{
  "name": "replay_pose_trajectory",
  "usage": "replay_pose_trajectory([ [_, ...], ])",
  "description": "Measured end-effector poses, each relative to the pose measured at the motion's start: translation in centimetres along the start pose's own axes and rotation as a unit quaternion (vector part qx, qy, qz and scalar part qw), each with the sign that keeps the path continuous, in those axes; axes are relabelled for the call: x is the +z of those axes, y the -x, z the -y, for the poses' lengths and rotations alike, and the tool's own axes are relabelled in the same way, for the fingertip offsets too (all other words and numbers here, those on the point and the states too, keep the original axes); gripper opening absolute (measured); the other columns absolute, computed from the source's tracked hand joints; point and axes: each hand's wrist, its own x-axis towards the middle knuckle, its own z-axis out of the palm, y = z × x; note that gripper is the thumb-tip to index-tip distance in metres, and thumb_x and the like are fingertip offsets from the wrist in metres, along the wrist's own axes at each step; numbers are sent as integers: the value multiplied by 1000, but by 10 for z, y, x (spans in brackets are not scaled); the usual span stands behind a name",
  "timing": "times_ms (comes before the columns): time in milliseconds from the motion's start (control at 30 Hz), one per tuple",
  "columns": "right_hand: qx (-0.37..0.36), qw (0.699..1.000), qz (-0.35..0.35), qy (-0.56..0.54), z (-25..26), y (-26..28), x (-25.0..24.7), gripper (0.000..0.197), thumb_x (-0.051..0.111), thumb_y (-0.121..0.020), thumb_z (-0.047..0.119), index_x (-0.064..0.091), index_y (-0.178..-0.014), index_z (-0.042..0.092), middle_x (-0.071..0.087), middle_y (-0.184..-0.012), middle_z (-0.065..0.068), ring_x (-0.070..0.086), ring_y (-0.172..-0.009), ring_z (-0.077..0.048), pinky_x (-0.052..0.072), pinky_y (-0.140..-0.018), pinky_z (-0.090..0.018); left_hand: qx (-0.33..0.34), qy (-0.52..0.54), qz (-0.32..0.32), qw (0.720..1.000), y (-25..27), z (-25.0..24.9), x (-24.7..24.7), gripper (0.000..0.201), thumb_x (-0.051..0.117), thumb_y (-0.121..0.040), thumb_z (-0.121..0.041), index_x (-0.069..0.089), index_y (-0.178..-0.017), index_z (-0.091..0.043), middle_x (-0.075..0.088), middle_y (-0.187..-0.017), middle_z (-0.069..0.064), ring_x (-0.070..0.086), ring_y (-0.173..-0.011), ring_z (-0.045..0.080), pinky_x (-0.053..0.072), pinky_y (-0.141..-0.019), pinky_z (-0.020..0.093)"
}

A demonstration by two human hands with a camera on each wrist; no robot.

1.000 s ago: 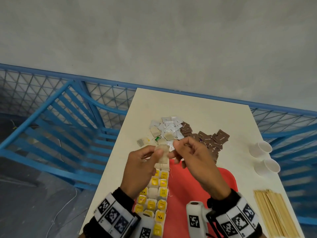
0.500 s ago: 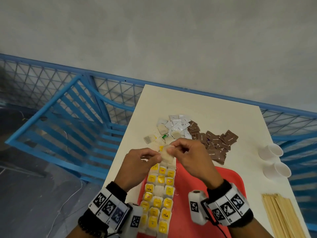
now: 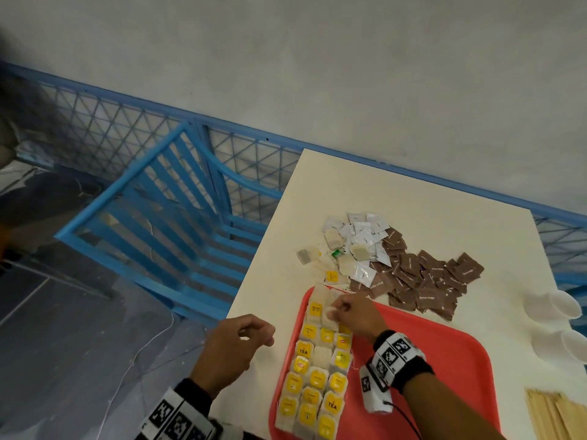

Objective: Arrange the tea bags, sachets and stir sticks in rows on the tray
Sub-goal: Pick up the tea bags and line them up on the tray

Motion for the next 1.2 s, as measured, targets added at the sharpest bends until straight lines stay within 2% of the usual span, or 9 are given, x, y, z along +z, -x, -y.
replay_pose_trajectory([
  [200, 40, 995, -97, -3, 0, 8, 15, 17, 72, -83, 16, 56, -86, 10, 58, -74, 3, 53, -60, -7, 37, -49, -15, -1, -1, -3, 1000, -4, 1, -3, 15, 62, -95, -34, 72, -89, -24, 74, -86, -14, 67, -84, 10, 51, -54, 20],
  [300, 31, 989, -143, -4, -5, 12, 18, 19, 66, -85, 16, 47, -83, 17, 56, -72, 1, 53, -67, -19, 42, -60, -34, -13, 30, -16, 999, -6, -2, 0, 23, 57, -97, -41, 72, -92, -24, 75, -86, -10, 66, -80, 9, 52, -57, 23],
  [467, 1, 992, -121, 38, -10, 20, 25, 10, 46, -94, 10, 49, -85, 14, 58, -71, -2, 52, -61, -18, 36, -54, -33, -104, 253, -9, 962, -10, -14, 6, 49, 44, -98, -52, 70, -103, -11, 75, -96, 10, 45, -49, 11, 48, -56, 29],
  [567, -16, 996, -82, 22, -7, 23, 28, 13, 46, -97, 14, 54, -87, 12, 62, -74, -2, 54, -63, -16, 44, -59, -34, -146, 402, 22, 904, -13, -22, 8, 61, 44, -93, -57, 67, -109, -2, 72, -94, 15, 48, -51, 14, 48, -55, 30],
  [700, -25, 993, -109, -41, 4, 38, 7, 13, 55, -94, 11, 56, -84, 19, 65, -78, 1, 63, -76, -19, 44, -61, -24, -160, 486, 69, 856, -14, -34, 13, 70, 40, -94, -63, 65, -115, -2, 69, -90, 14, 52, -58, 17, 49, -59, 31],
  [833, -158, 972, -130, -117, 41, 83, -26, 13, 65, -91, 13, 63, -85, 24, 65, -76, 6, 61, -71, -9, 47, -63, -21, -164, 525, 123, 826, -13, -49, 28, 73, 38, -94, -65, 62, -119, -1, 66, -95, 17, 60, -72, 25, 49, -68, 36],
  [933, -244, 959, -116, -88, 74, 121, -41, 8, 70, -85, 34, 66, -89, 29, 61, -77, 10, 53, -64, -9, 41, -59, -18, -169, 518, 140, 827, -11, -58, 45, 76, 42, -94, -65, 59, -127, 1, 65, -112, 23, 66, -91, 32, 49, -80, 41],
  [1033, -249, 961, -101, 60, 78, 135, -36, 34, 64, -80, 57, 61, -106, 35, 54, -84, 14, 49, -74, -5, 41, -65, -20, -175, 537, 166, 809, -8, -66, 64, 83, 46, -90, -67, 57, -131, 4, 59, -123, 24, 55, -111, 37, 45, -87, 43],
  [1200, -230, 958, -126, 116, 56, 141, -36, 36, 54, -89, 45, 58, -123, 31, 55, -98, 9, 54, -91, -11, 43, -73, -27, -173, 532, 197, 805, -3, -72, 84, 79, 51, -86, -68, 59, -127, 0, 64, -110, 20, 60, -82, 33, 46, -81, 43],
])
